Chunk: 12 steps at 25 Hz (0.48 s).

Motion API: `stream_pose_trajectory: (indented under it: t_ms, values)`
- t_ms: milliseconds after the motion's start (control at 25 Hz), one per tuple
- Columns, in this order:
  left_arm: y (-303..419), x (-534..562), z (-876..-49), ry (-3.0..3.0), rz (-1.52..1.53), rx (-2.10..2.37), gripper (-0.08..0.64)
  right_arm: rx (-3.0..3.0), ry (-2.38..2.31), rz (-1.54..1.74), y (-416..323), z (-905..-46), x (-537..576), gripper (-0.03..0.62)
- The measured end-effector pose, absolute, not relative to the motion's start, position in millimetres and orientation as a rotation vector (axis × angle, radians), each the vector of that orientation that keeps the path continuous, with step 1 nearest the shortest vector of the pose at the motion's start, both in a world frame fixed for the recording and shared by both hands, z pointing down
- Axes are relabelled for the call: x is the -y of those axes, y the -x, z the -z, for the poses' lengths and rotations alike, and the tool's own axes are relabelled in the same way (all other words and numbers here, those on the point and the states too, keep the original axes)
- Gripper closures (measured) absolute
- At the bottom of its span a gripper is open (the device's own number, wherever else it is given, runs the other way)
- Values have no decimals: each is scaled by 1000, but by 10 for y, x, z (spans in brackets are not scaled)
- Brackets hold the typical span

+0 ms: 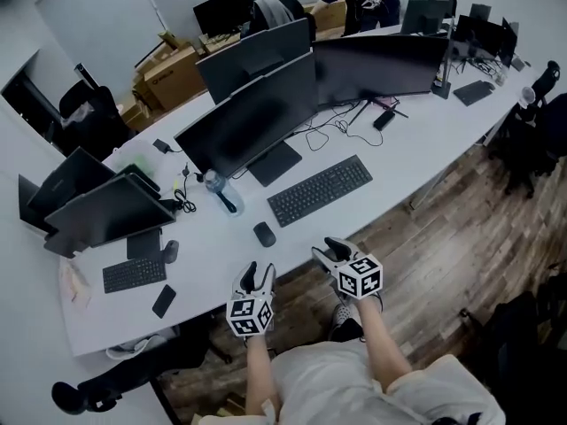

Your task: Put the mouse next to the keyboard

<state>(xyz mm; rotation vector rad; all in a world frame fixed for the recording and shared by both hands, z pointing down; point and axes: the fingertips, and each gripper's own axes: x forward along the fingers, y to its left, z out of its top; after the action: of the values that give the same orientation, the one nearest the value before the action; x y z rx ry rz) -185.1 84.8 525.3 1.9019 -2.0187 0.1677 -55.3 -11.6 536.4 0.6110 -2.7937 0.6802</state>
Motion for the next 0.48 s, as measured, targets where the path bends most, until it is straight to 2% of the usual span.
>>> stream_pose_trajectory:
  t_ms: [480]
  values:
    - [1648,-719,-5480,-1770,-210,2073,362,2793,-453,-804,605,-5721,340,385]
